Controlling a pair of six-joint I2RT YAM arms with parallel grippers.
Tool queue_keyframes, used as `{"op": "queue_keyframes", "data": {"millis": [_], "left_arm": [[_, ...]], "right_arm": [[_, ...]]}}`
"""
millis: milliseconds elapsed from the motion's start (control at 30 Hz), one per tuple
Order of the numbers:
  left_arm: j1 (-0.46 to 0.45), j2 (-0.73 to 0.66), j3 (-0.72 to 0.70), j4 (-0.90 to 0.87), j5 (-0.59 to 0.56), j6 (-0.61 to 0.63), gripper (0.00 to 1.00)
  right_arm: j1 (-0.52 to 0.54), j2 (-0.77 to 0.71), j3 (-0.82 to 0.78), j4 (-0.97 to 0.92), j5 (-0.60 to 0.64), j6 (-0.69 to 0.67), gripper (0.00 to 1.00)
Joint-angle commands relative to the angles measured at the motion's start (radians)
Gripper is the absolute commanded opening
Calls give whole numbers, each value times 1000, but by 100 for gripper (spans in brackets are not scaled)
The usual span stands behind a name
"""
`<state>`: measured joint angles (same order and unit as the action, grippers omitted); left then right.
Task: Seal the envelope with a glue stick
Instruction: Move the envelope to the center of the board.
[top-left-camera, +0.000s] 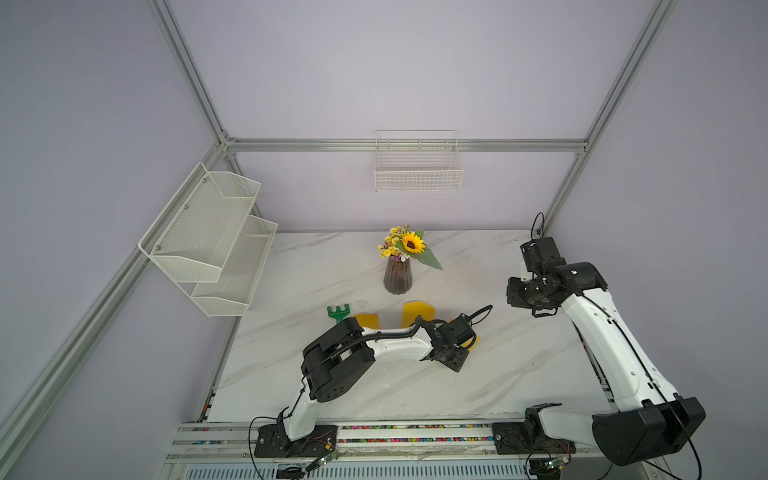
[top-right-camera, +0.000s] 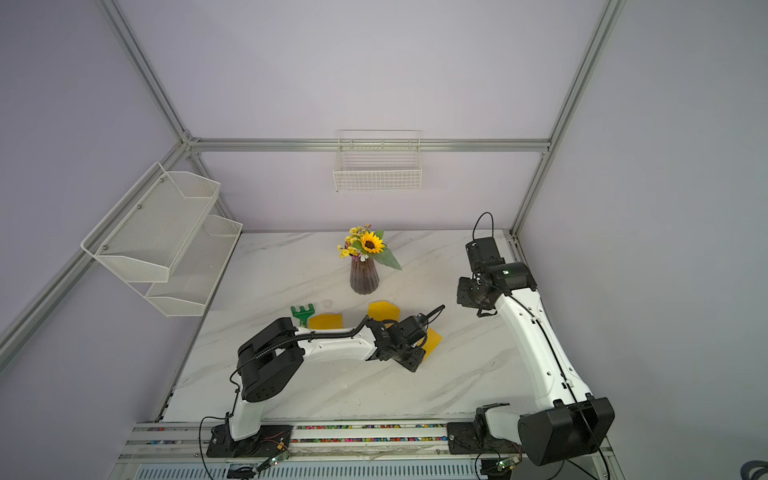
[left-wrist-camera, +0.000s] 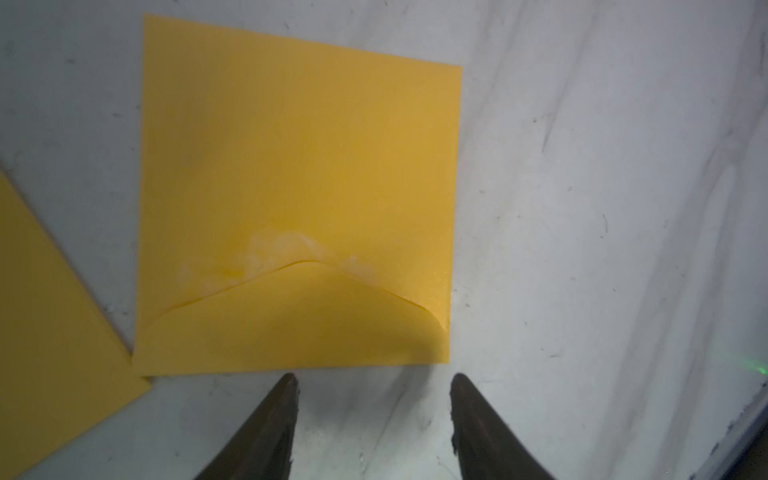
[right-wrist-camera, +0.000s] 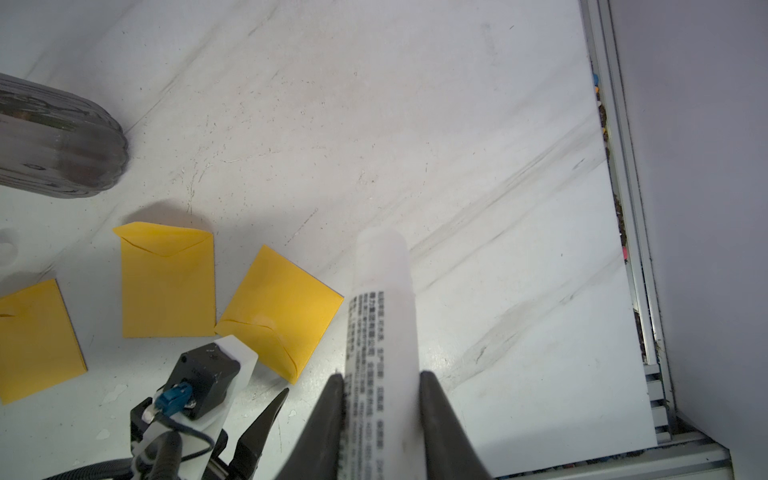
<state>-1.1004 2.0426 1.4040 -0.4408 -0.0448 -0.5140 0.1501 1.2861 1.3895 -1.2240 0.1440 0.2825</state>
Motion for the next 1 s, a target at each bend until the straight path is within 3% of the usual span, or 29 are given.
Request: {"op": "queue_keyframes", "data": {"millis": [0, 167, 600, 733, 967], "left_arm": [[24, 30, 10, -10, 18, -31, 59], [34, 84, 52, 9, 44, 9, 59], [76, 302, 381, -43, 42, 168, 59], [76, 248, 378, -9, 48, 210, 59], [97, 55, 235, 27, -27, 269, 60]], "right_arm": [[-6, -24, 15, 0, 2, -3, 0], [-6, -24, 11, 4, 3, -6, 0], [-7, -11, 18, 6, 6, -9, 0], [-6, -10, 27, 6, 9, -9, 0], [-6, -4, 23, 7, 5, -9, 0]]}}
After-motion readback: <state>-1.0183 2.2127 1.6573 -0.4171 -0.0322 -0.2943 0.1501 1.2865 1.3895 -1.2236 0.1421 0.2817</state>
